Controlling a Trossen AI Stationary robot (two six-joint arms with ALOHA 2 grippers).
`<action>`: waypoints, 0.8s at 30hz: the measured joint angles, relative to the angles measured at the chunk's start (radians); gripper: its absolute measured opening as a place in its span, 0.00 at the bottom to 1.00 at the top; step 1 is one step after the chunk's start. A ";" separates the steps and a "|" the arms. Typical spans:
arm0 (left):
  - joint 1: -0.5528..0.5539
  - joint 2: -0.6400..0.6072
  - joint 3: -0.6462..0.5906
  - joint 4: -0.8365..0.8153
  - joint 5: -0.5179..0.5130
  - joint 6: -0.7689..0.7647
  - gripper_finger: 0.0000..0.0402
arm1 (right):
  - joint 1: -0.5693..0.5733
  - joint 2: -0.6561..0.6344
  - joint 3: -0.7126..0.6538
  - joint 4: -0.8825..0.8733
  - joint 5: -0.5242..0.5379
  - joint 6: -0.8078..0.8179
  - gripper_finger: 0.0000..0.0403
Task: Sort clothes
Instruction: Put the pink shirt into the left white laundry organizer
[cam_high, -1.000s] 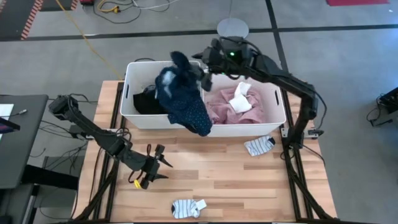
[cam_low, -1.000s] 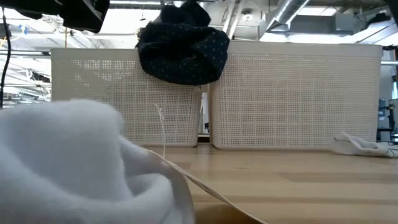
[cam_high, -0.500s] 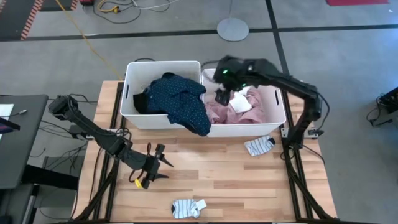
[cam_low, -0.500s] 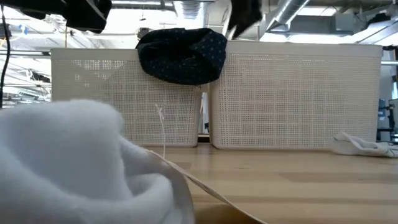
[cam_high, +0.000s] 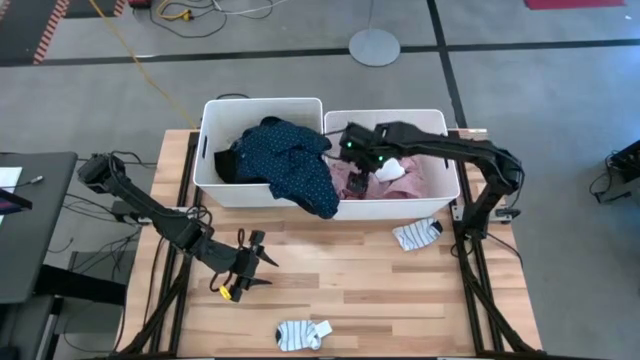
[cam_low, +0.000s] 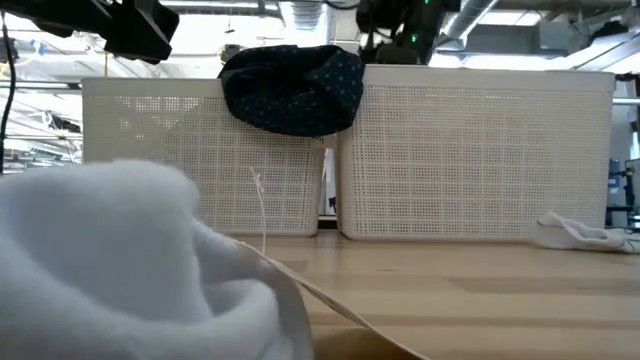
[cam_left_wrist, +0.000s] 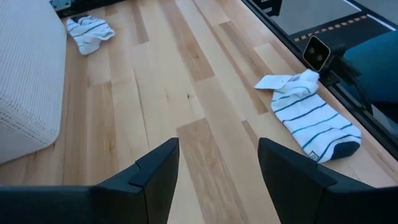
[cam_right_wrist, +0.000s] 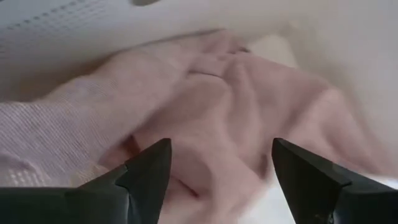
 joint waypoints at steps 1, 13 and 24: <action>0.000 0.000 0.000 0.001 0.000 0.000 0.53 | 0.004 -0.004 -0.035 0.043 -0.017 0.000 0.72; 0.000 0.000 0.000 0.000 0.000 0.002 0.53 | -0.028 -0.004 -0.323 0.392 -0.114 -0.010 0.68; 0.000 0.000 0.000 0.003 0.000 0.013 0.53 | -0.012 -0.040 -0.339 0.366 -0.088 -0.023 0.02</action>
